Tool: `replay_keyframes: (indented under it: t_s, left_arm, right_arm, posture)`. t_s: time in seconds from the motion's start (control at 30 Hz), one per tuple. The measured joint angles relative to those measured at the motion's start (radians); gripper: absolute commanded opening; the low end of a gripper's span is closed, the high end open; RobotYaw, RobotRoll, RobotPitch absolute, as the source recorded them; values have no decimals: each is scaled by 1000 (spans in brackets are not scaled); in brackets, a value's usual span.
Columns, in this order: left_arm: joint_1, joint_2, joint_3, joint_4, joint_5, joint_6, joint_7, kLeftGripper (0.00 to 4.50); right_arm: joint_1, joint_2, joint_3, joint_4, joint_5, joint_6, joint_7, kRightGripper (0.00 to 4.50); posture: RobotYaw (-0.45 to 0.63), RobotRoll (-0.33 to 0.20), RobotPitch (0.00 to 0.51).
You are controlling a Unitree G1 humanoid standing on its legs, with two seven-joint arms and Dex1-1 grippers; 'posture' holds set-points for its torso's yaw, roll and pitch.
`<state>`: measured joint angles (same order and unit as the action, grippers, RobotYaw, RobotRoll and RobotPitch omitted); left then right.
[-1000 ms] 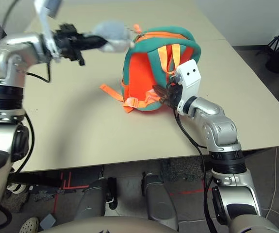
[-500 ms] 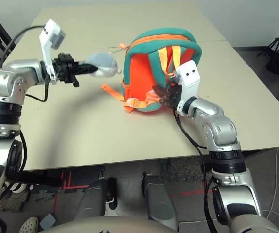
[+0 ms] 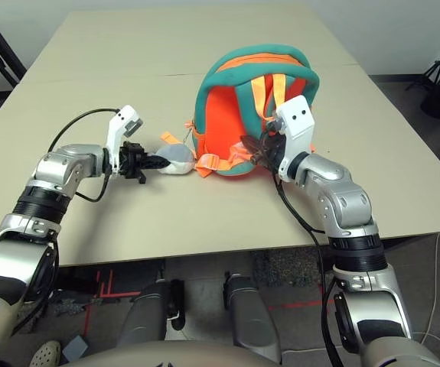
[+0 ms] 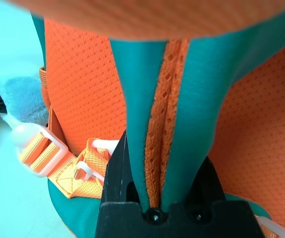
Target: Put the pencil case into the backpack and zip it.
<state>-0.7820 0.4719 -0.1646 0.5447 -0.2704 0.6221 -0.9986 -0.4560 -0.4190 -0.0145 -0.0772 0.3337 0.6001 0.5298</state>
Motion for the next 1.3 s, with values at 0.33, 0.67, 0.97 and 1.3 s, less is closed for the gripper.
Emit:
replay_keyframes:
  t_s: [0.33, 0.67, 0.97, 1.3]
  left_arm:
    - [-52, -23, 106, -16, -26, 69, 33, 2760]
    - [-39, -22, 106, -104, -27, 114, 33, 4500]
    - [-28, -22, 106, -108, -27, 123, 33, 4500]
    - [-22, -22, 124, -107, -27, 119, 50, 4500]
  right_arm:
    - [0, -48, 0, -32, 18, 64, 35, 2437]
    - [-9, -161, -66, -90, 118, 233, 96, 4440]
    - [8, -311, -196, -157, 273, 404, 176, 4440]
    - [64, -351, -282, -125, 295, 403, 146, 4440]
  posture:
    - [-113, 0, 136]
    - [-118, 0, 142]
    - [-136, 0, 139]
    - [-144, 0, 142]
